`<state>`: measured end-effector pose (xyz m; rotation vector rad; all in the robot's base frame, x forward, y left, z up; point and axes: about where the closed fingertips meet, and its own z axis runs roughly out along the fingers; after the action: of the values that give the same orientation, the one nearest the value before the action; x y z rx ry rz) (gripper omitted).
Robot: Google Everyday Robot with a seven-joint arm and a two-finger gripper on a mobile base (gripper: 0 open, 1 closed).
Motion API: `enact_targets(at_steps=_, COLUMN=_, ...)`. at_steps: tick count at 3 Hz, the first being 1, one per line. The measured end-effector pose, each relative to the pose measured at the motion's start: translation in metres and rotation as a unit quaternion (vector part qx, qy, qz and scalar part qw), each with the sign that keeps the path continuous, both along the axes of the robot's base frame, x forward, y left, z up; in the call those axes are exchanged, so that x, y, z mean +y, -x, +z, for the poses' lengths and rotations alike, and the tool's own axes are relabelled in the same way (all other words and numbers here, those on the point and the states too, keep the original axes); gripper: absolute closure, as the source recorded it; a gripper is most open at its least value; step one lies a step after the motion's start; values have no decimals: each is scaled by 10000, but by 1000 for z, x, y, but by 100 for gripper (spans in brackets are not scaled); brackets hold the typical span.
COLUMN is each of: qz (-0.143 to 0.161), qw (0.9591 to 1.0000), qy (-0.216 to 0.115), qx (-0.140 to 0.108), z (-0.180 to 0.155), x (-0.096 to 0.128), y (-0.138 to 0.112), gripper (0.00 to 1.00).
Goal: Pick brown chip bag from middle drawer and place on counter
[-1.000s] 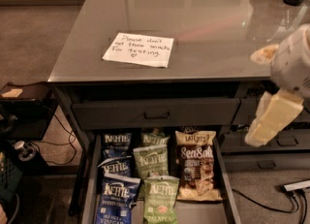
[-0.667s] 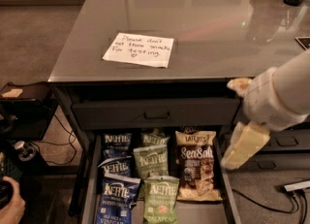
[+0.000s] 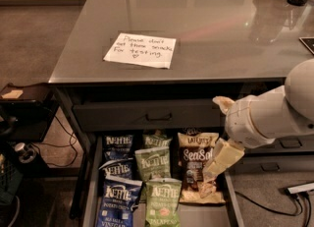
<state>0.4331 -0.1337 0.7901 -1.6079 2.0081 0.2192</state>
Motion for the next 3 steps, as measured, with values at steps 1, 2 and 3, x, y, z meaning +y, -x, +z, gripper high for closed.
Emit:
enact_targets(at_steps=1, qz=0, qw=10000, qy=2, qx=-1, z=0, x=0, y=0, gripper=0)
enact_targets(at_steps=2, qz=53, qw=9994, qy=260, qx=-213, z=-25, x=-11, y=-9, gripper=0)
enact_targets(at_steps=3, qz=320, qw=9963, qy=511, qx=-613, z=-75, x=-21, y=-36, gripper=0)
